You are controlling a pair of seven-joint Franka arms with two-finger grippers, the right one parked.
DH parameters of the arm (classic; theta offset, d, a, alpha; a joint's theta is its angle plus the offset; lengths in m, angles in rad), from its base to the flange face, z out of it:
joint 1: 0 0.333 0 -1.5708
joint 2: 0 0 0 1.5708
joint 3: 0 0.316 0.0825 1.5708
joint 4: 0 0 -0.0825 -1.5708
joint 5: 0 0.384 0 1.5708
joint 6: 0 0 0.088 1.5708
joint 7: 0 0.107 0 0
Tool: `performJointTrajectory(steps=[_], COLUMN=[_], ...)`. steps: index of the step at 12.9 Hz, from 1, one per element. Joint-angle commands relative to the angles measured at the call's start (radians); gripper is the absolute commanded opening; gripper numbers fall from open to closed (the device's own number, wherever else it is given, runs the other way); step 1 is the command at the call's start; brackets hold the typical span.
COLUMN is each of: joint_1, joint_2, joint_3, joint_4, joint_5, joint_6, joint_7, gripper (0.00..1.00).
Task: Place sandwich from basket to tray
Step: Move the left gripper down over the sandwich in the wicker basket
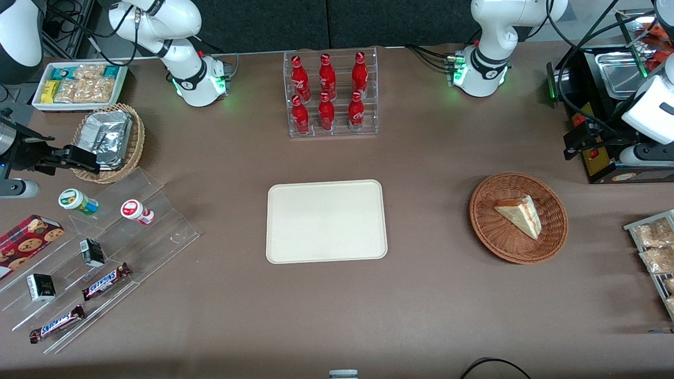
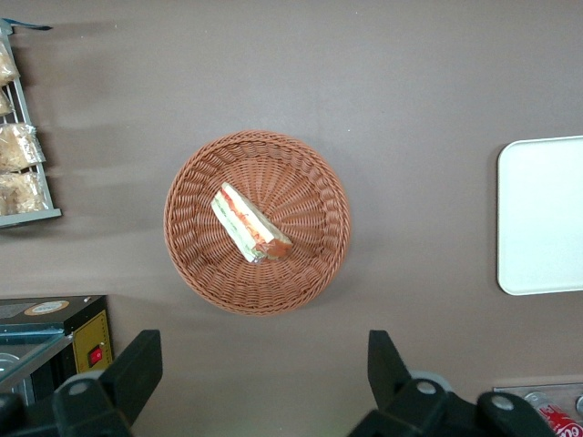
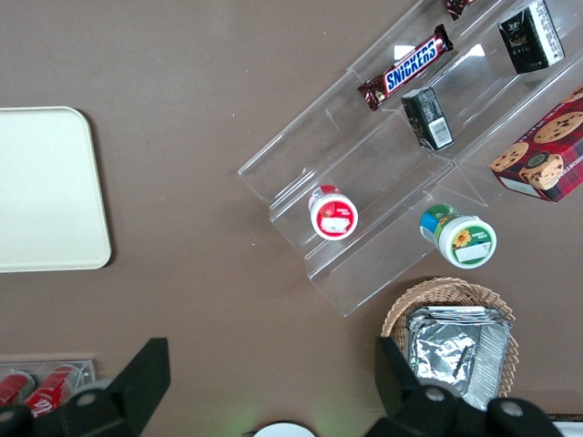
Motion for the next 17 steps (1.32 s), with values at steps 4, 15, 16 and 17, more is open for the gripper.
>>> performJointTrajectory(steps=[4,15,16,17], joint_1=[-0.014,-0.008,-0.008,-0.008], joint_2=[0.028,0.16,0.198,0.232], joint_3=[0.012,0.05,0.05,0.052], joint_4=[0.014,-0.456,-0.458,-0.458], joint_5=[0.011,0.003,0.005,0.012], joint_6=[-0.031,0.471,0.505,0.521], joint_7=[-0.011,-0.741,-0.773,-0.775], gripper=[1.0,1.0,1.0,1.0])
